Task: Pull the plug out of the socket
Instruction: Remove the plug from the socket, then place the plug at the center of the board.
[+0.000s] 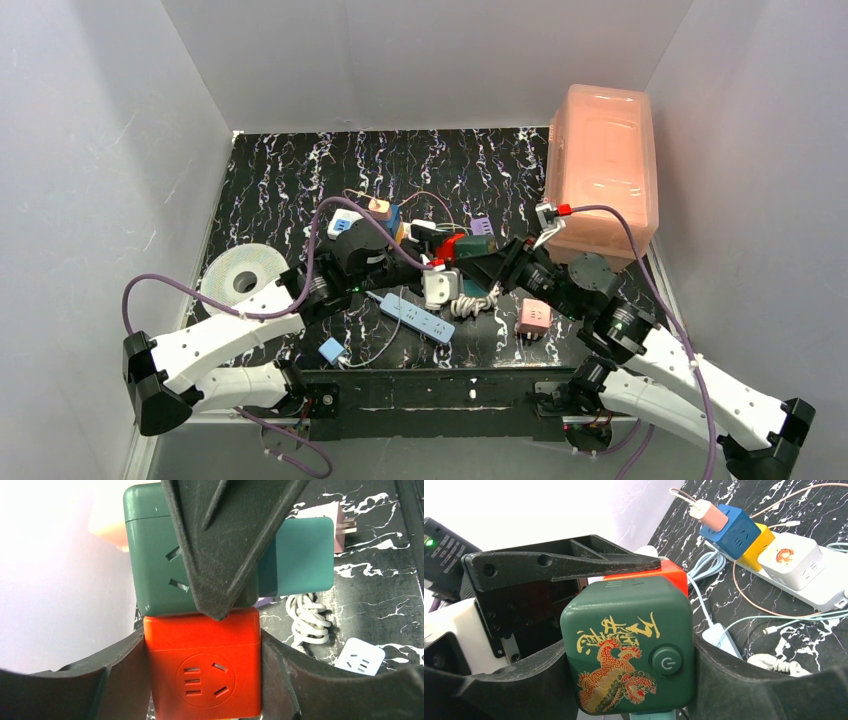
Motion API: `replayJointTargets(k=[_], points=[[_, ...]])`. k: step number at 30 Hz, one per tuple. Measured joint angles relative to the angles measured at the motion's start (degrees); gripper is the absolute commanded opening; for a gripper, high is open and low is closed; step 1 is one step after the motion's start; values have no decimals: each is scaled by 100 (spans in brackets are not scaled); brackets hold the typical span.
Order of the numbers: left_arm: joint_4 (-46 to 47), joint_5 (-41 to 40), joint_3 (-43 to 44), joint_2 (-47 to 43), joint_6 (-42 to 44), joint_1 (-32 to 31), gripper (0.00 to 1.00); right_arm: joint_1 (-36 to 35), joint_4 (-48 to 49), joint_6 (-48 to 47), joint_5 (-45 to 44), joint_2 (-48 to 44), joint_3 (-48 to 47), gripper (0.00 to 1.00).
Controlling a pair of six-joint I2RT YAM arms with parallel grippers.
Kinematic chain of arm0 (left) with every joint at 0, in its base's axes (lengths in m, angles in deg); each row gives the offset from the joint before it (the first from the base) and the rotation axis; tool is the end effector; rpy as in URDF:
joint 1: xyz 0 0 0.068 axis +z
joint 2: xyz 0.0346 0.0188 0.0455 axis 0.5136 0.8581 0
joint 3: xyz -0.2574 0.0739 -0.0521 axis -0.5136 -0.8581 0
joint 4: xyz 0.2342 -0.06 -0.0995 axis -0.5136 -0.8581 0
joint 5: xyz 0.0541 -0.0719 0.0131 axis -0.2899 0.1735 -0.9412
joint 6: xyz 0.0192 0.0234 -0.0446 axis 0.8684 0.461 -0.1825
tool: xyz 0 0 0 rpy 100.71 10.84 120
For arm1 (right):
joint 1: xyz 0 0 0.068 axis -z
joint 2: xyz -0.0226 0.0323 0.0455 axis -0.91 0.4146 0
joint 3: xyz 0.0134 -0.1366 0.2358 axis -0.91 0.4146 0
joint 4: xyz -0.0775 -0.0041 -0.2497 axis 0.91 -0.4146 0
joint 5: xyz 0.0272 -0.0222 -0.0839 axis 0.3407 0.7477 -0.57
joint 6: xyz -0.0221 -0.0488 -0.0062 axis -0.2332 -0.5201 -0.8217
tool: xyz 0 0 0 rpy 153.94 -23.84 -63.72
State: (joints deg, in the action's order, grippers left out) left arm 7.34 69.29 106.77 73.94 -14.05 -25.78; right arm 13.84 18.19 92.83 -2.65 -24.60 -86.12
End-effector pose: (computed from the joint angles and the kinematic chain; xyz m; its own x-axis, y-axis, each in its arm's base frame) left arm 0.1306 -0.2122 0.4278 0.8161 0.0843 -0.5718 0.4744 0.4673 0.7460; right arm 0.1065 0.1318 0.3412 -0.5265 0.5253 -0.6684 -0.5398 0.4009 0.7402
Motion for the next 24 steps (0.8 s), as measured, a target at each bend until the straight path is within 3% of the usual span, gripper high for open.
replayJointTargets(k=[7, 14, 19, 24], points=[[22, 249, -74, -52, 238, -87, 0, -66, -496, -46, 37, -535, 90, 1], [-1047, -695, -146, -127, 503, 402, 0, 81, -802, 4, -549, -1381, 243, 1], [-1268, -863, -219, -199, 518, 409, 0, 81, -1010, 0, -756, -1397, 267, 1], [-1917, -822, -745, -896, 304, 450, 0, 83, -1602, -105, -1115, -1519, 245, 1]])
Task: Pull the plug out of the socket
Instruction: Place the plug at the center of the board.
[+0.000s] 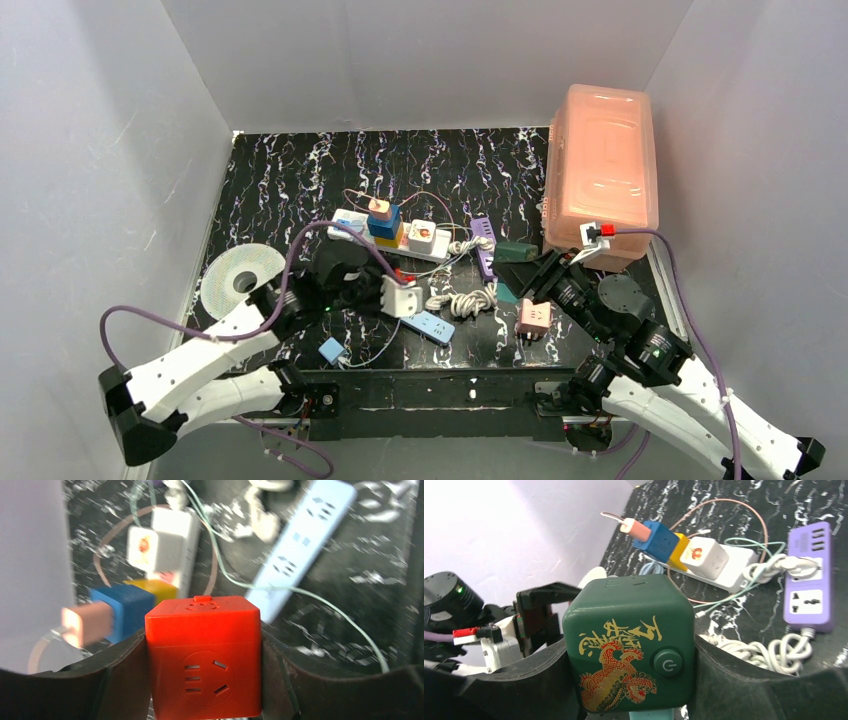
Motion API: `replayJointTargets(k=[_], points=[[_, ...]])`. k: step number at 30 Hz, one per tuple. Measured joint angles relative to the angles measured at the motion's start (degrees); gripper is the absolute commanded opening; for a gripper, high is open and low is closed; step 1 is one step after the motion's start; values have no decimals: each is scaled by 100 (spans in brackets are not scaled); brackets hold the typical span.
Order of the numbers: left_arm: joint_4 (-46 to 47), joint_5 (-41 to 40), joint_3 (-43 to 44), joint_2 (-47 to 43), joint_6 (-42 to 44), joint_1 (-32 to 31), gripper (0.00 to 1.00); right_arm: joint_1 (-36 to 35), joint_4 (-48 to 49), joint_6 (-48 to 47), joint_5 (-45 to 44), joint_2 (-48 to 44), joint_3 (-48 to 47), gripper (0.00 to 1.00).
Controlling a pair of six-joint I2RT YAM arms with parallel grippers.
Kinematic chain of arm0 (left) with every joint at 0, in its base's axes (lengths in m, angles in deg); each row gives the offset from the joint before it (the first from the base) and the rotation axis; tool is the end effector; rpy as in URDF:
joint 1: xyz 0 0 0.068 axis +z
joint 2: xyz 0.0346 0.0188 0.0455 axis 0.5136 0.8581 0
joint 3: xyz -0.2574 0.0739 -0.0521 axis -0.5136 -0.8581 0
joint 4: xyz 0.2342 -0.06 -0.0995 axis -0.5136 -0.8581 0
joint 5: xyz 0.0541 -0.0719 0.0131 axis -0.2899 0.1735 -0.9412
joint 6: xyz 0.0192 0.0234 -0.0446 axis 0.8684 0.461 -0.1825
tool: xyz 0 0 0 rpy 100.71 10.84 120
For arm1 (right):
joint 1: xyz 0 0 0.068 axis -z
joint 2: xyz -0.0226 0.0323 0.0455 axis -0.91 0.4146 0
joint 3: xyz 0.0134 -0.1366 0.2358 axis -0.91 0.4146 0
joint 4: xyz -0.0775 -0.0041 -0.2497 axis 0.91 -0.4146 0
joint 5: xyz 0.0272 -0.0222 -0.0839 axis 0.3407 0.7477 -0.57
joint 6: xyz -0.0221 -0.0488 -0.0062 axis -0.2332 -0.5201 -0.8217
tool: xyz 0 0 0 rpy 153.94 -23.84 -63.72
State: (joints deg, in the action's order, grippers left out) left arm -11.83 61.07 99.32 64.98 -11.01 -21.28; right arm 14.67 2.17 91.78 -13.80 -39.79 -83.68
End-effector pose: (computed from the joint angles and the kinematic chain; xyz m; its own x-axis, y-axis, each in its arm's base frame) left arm 0.1332 -0.1755 0.3799 0.6638 0.4123 -0.6240 0.4966 0.3809 0.7799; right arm 0.0790 0.0834 0.3282 -0.4293 0.5903 -0.6835 -0.4186 0.5405 0.7298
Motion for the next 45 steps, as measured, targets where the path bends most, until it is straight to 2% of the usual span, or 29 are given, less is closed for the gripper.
replayJointTargets(k=[5, 12, 18, 24, 32, 33, 34, 35, 36, 39, 40, 42, 43, 45], points=[[-1325, 92, -332, -678, -538, 302, 0, 9, -514, -105, -236, -33, -155, 1], [-2269, 181, -986, -938, -817, 852, 0, 9, -671, -125, -240, -13, -175, 1], [-2140, 264, -1539, -643, -695, 1163, 0, 9, -713, -76, -35, 227, -175, 1], [-1519, 424, -1606, -101, -597, 1578, 0, 15, -813, -74, 282, 588, -186, 1], [-916, 702, -1816, 46, -568, 1910, 0, 20, -855, -76, 584, 728, -186, 1], [-859, 743, -1873, 26, -555, 1915, 5, 22, -855, -76, 614, 737, -186, 1], [-835, 774, -1917, 15, -549, 1921, 15, 24, -855, -76, 654, 745, -186, 1], [-826, 820, -1963, 2, -531, 1930, 30, 26, -852, -76, 684, 758, -186, 1], [-837, 881, -1985, 2, -516, 1943, 38, 33, -848, -76, 719, 774, -186, 1], [-833, 1123, -1991, -2, -474, 2015, 53, 55, -839, -76, 841, 833, -186, 1], [-837, 1198, -1991, -7, -468, 2041, 62, 57, -828, -76, 885, 861, -186, 1], [-863, 1355, -1991, -37, -452, 2096, 90, 59, -785, -79, 992, 931, -186, 1], [-890, 1432, -1989, -61, -433, 2114, 97, 59, -769, -79, 1027, 960, -186, 1], [-916, 1552, -1969, -149, -431, 2135, 98, 61, -730, -81, 1117, 999, -186, 1]])
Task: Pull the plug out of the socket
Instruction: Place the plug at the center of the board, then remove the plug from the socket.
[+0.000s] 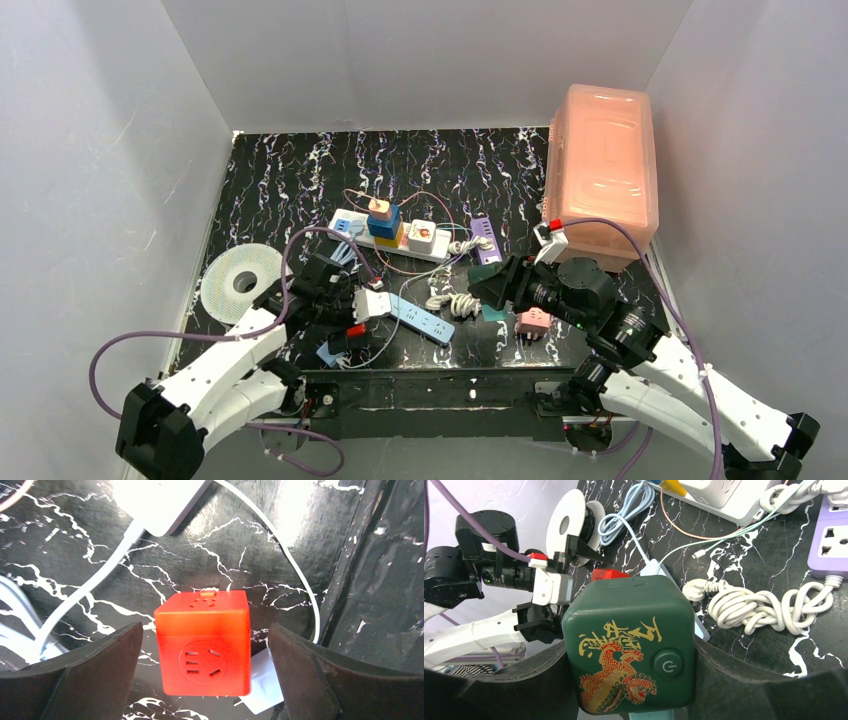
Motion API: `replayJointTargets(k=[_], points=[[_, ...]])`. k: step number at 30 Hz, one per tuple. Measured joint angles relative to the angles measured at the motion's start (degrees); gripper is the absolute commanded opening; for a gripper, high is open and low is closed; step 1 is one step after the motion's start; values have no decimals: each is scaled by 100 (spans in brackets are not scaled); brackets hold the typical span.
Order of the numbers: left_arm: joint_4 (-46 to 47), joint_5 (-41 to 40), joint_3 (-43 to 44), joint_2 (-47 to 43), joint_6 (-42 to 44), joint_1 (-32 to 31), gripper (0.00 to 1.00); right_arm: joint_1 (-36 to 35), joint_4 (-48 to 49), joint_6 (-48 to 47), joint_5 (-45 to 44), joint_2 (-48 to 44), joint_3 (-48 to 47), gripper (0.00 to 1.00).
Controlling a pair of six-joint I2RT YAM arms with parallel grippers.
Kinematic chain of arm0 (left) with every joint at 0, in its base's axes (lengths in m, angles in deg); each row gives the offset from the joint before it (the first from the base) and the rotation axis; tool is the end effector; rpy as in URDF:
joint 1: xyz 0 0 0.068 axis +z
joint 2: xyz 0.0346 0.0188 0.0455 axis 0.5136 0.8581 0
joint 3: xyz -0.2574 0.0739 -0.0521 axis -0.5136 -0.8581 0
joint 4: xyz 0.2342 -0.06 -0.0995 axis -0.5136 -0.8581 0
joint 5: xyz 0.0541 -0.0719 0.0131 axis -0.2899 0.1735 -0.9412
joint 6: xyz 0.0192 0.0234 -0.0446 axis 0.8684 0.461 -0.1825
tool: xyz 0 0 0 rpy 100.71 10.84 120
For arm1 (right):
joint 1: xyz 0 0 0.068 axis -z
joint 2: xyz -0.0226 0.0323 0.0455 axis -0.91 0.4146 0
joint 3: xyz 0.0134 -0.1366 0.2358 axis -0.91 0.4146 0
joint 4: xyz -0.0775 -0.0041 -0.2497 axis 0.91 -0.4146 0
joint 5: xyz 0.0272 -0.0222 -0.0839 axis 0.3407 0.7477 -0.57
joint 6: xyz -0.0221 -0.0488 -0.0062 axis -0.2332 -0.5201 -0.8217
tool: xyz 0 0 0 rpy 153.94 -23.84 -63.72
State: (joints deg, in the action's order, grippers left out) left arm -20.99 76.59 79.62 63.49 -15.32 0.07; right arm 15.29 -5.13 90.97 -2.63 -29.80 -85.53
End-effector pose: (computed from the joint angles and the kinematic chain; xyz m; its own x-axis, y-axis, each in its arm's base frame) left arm 0.1709 -0.1157 0.2459 0.2964 0.6250 -0.7222 0.7681 0.2934 0.5692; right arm 0.0954 0.1118 0.3060 -0.6408 0.3505 -0.6831 -0.3980 0.6092 0.6859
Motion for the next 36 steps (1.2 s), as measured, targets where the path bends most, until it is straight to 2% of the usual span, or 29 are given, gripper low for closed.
replayJointTargets(k=[7, 14, 21, 24, 27, 32, 36], points=[[-96, 378, 142, -997, -122, 31, 98, 28, 59, -105, 356, 98, -9, 1], [4, 887, 1043, -1567, -404, 31, 98, 35, 356, -192, 962, 590, -155, 1], [120, 1915, 2417, -822, -861, 31, 98, 39, 846, -476, 2186, 1727, -520, 1], [-57, 2367, 2962, -404, -1040, 31, 98, 17, 848, -859, 2658, 2011, -804, 1], [-243, 2723, 3373, -35, -1300, 31, 98, -160, 802, -1429, 2739, 2046, -1027, 1], [-407, 3300, 3565, 245, -1615, 31, 98, -494, 726, -2170, 2828, 2013, -1270, 1], [-442, 3593, 3445, 116, -1119, -92, 98, -492, 765, -2352, 3091, 2079, -1375, 1]])
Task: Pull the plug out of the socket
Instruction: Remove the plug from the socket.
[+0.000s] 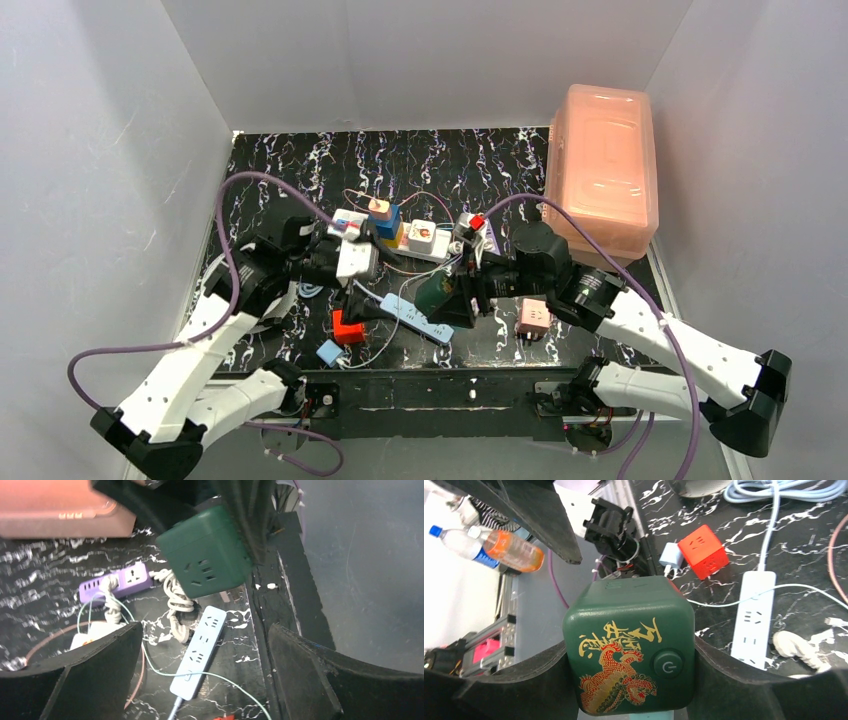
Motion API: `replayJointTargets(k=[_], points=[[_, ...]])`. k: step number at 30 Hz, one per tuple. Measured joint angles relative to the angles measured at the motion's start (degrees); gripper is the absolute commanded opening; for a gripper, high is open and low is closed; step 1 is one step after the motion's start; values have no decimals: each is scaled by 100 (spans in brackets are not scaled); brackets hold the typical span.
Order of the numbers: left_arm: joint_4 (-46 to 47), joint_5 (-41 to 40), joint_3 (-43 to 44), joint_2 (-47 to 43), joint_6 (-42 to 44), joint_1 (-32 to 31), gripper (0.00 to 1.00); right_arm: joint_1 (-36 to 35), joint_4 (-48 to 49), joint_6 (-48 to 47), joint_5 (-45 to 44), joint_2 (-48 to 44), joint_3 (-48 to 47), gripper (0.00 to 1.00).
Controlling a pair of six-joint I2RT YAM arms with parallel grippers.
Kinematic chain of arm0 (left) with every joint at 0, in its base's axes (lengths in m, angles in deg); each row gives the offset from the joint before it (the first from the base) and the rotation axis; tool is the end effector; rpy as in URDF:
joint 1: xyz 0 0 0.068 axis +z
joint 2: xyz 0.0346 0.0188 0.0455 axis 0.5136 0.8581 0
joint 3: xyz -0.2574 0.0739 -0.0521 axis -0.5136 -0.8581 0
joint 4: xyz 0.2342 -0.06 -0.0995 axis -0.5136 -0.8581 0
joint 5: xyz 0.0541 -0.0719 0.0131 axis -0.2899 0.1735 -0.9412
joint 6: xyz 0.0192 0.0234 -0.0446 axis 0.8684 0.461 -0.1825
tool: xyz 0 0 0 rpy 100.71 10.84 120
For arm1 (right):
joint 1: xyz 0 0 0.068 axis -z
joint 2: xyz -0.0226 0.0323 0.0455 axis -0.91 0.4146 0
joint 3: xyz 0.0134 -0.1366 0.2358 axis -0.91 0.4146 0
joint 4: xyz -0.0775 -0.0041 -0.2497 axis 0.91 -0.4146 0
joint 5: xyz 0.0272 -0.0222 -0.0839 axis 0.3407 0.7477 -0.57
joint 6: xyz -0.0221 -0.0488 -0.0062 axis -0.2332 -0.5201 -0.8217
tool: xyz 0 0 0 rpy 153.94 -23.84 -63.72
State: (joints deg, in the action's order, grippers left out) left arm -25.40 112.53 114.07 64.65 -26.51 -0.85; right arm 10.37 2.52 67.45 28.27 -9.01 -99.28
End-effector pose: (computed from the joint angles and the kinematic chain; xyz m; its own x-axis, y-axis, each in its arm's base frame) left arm 0.1398 -0.1209 0.4434 0.6324 -0.0004 -0.7746 0.7729 0.0667 0.6310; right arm 0.1100 0.1872 0.3467 -0.5017 -0.1335 -0.8547 -0.8589 0.1950 0.4736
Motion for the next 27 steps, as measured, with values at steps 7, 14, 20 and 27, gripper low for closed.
replayJointTargets(k=[7, 14, 20, 27], points=[[-107, 127, -590, -761, 2337, -428, 98, -2, 140, 11, 837, 481, -155, 1], [-79, 177, -647, -876, 3847, -439, 98, -17, -59, -149, 1419, 949, -697, 1], [-136, 181, -688, -828, 4323, -439, 98, -164, -476, -391, 1635, 1095, -994, 1], [-173, 313, -680, -667, 4629, -470, 98, -275, -868, -627, 1740, 1276, -1147, 1]])
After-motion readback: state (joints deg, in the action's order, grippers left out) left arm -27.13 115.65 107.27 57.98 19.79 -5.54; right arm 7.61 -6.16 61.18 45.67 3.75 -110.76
